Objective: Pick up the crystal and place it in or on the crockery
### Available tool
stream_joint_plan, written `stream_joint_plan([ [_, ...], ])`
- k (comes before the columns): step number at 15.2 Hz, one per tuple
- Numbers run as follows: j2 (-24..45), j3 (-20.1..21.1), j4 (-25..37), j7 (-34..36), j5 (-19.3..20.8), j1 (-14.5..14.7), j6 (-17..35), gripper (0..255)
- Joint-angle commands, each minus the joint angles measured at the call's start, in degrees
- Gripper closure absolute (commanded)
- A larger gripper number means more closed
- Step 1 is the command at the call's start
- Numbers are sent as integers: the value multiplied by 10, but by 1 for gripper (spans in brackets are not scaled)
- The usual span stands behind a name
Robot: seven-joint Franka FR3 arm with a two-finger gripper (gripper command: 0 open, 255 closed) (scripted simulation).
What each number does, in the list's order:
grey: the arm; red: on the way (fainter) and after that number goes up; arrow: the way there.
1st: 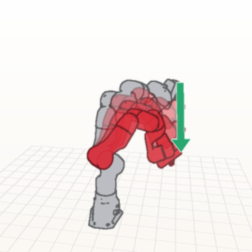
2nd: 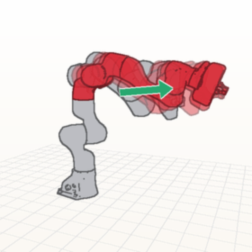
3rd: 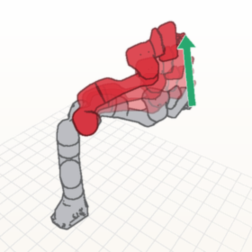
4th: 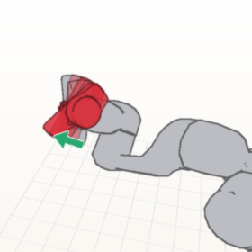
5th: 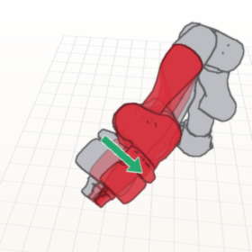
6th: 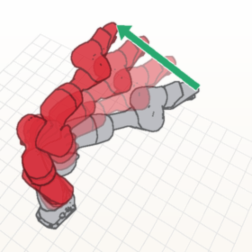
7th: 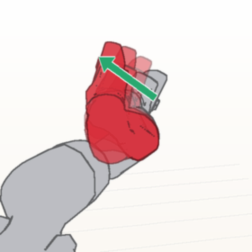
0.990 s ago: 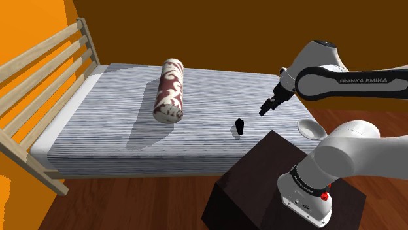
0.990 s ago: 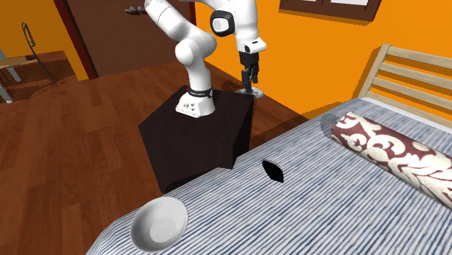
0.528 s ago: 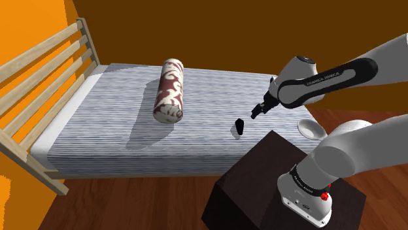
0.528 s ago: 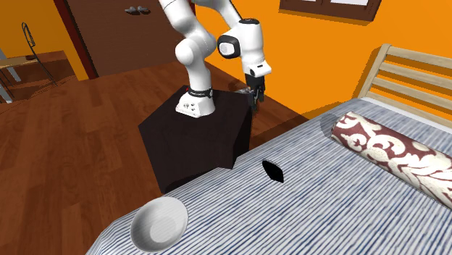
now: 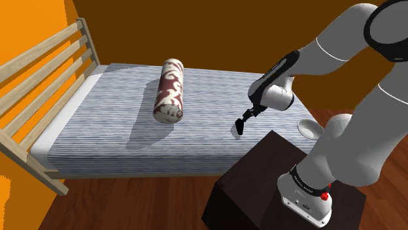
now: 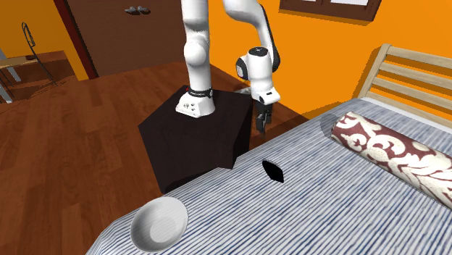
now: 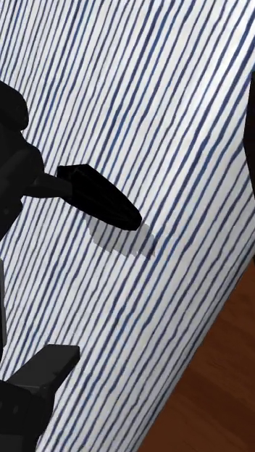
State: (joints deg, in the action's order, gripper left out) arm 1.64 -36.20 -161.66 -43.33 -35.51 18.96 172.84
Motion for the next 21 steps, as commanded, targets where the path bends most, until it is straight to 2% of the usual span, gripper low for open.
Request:
stream_joint_plan([
  [1, 93, 60, 70, -242, -340, -28, -6, 0],
  [2, 121, 119, 96, -289, -392, -88, -4, 0],
  [3, 152, 139, 123, -334, -443, -111, -8, 0],
  [6, 236, 166, 197, -430, -553, -152, -23, 0],
  [9, 313, 172, 266, -484, -621, -174, -40, 0],
  [12, 384, 173, 331, -509, -662, -191, -56, 0],
  [21, 457, 179, 391, -543, -713, -195, -68, 0],
])
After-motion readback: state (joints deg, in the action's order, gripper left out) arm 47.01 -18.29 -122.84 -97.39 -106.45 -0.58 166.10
